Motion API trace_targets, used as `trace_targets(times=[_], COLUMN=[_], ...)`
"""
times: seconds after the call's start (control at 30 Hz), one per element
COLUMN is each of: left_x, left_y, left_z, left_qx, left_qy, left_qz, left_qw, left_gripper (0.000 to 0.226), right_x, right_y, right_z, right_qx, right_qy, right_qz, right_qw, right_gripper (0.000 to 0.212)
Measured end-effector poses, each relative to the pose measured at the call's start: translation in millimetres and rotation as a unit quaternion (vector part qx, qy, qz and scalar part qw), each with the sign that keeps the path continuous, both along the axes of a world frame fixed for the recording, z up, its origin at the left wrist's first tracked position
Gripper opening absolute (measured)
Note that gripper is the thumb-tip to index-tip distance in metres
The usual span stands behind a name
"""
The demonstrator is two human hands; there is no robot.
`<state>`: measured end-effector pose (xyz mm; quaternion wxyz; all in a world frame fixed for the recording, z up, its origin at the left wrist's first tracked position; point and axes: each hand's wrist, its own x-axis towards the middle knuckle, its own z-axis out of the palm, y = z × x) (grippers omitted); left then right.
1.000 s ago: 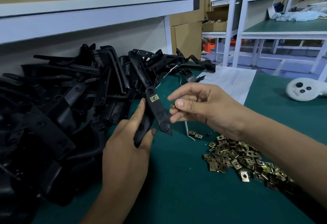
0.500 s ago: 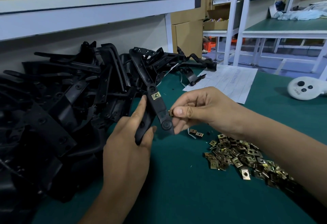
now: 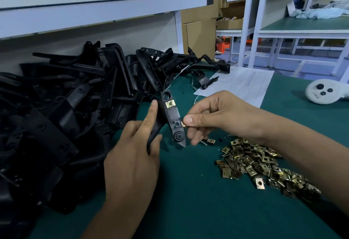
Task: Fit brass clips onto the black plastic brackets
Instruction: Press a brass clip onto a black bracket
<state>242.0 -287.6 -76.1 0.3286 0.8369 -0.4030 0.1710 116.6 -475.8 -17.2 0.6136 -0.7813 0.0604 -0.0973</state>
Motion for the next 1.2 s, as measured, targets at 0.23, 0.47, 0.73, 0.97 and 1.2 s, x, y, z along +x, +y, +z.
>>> trace_targets(times=[0.23, 0.47, 0.73, 0.97, 1.2], left_x=[-0.3, 3.6, 0.7, 8.1, 5.1], left_y=[0.2, -1.6, -0.3, 3.3, 2.8], left_z=[0.6, -3.5, -2.1, -6.5, -6.8], left_qx=[0.009, -0.005, 0.011, -0.101, -0.142], left_qy=[0.005, -0.005, -0.010, 0.045, 0.025], left_qz=[-0.004, 0.024, 0.011, -0.126, -0.188], left_qw=[1.000, 1.000, 1.000, 0.986, 0.972], left_gripper=[0.078, 0.078, 0.079, 0.089, 0.072], right_x=[4.1, 13.8, 14.4, 14.4, 16.0], right_y=[5.4, 20.5, 24.7, 23.7, 26.2], right_z=[-6.3, -16.5, -19.2, -21.3, -26.9], right_qx=[0.022, 0.077, 0.066, 0.253, 0.276], right_qy=[-0.024, -0.055, -0.041, 0.071, 0.001], right_qz=[-0.040, -0.097, -0.082, 0.151, 0.215], right_qw=[0.999, 0.991, 0.994, 0.953, 0.937], right_gripper=[0.016, 0.025, 0.022, 0.054, 0.038])
